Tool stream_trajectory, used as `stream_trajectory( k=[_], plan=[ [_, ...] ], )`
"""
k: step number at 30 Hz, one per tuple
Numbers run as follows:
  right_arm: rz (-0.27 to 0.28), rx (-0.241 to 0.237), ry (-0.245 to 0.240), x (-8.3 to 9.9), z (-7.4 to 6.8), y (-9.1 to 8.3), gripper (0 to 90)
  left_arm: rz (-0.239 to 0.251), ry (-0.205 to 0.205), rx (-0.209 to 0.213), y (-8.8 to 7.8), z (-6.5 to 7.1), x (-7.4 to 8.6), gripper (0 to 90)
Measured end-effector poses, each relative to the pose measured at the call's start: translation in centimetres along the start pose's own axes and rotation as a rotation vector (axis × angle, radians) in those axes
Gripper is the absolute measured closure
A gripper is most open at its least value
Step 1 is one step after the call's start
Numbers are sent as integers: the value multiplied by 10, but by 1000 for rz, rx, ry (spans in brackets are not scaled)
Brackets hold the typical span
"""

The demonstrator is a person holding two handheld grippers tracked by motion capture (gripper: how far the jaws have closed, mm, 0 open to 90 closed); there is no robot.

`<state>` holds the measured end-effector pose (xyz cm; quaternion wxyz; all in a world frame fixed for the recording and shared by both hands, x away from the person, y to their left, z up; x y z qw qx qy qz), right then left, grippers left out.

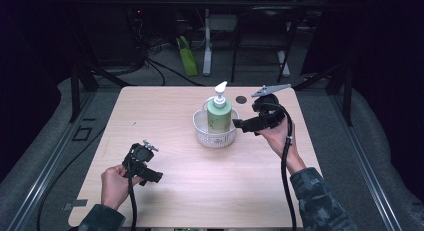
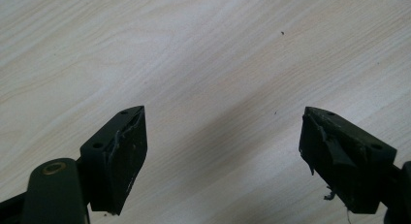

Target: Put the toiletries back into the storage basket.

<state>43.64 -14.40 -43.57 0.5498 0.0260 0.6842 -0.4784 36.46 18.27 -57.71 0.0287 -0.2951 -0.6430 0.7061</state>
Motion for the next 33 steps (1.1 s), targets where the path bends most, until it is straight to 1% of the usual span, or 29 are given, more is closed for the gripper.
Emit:
stream_trajectory(
  k=[4,5,7,8,16,23,25,27,29,30,33],
  plan=[
    [-9,9,8,11,0,-9,75,1,0,1,0,0,0,176],
    [-8,12,4,15,0,-10,72,2,0,0,-1,0,-1,176],
    [-24,16,8,22,0,-13,64,2,-1,0,-1,-1,0,176],
    [-28,17,18,28,-1,-15,65,3,-2,0,-1,-1,0,176],
    [-77,39,30,64,-4,-23,57,1,0,-2,0,-1,0,176],
    [-129,47,66,99,-3,-22,49,-3,1,-5,1,0,0,176],
    [-138,54,62,107,-2,-21,53,-4,0,-7,1,0,0,176],
    [-160,62,63,115,0,-20,50,-5,0,-8,1,0,0,176],
    [-162,56,80,122,1,-18,50,-7,2,-9,2,0,0,176],
    [-175,59,82,126,1,-16,49,-6,2,-9,2,0,0,176],
    [-187,56,93,136,3,-14,48,-3,2,-11,1,-1,0,177]
  ],
)
Point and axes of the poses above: each handheld gripper's, and its own axes: y roughly forward along the jaws, x roughly out of its underside, z roughly to its right, the point moved 7 cm from there along y, roughly forward along the jaws, and after that the axes turned 9 degrees about -y, right-handed, at the moved point
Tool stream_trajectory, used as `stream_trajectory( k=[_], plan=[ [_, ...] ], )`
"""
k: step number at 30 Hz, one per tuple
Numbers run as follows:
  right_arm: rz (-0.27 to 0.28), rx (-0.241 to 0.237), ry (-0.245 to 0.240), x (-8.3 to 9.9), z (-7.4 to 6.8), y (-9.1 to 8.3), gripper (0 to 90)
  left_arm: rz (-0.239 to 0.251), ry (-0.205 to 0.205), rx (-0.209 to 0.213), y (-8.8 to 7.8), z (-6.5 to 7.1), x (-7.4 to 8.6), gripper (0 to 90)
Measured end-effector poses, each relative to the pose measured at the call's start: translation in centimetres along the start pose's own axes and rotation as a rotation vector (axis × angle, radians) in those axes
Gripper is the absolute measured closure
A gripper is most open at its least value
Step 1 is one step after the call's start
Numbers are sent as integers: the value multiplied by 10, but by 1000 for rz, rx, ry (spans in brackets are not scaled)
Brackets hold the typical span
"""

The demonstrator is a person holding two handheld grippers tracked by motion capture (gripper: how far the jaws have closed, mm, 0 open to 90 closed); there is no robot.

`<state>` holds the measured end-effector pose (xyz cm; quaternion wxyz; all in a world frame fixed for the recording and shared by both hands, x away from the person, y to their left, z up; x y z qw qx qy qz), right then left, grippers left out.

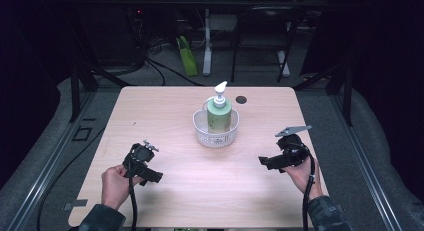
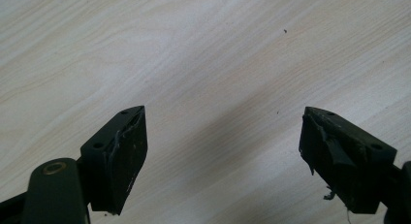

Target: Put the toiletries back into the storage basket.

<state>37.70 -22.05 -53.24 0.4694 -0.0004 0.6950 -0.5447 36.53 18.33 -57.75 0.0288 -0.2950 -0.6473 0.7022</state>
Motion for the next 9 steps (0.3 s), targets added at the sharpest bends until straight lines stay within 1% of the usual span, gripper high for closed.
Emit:
stream_trajectory(
  k=[6,7,9],
  plan=[
    [-52,16,-3,13,2,6,49,1,2,0,0,1,0,176],
    [-57,19,-14,15,2,7,49,1,2,0,0,1,-1,176],
    [-74,21,-17,18,2,9,48,-1,3,-2,0,0,-1,177]
  ],
)
Point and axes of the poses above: each handheld gripper's, and its own axes: y roughly forward along the jaws, x roughly out of its underside, z roughly to its right, the point moved 7 cm from there along y, roughly forward along the jaws, and after that the axes turned 9 degrees about -y, right-handed, at the moved point
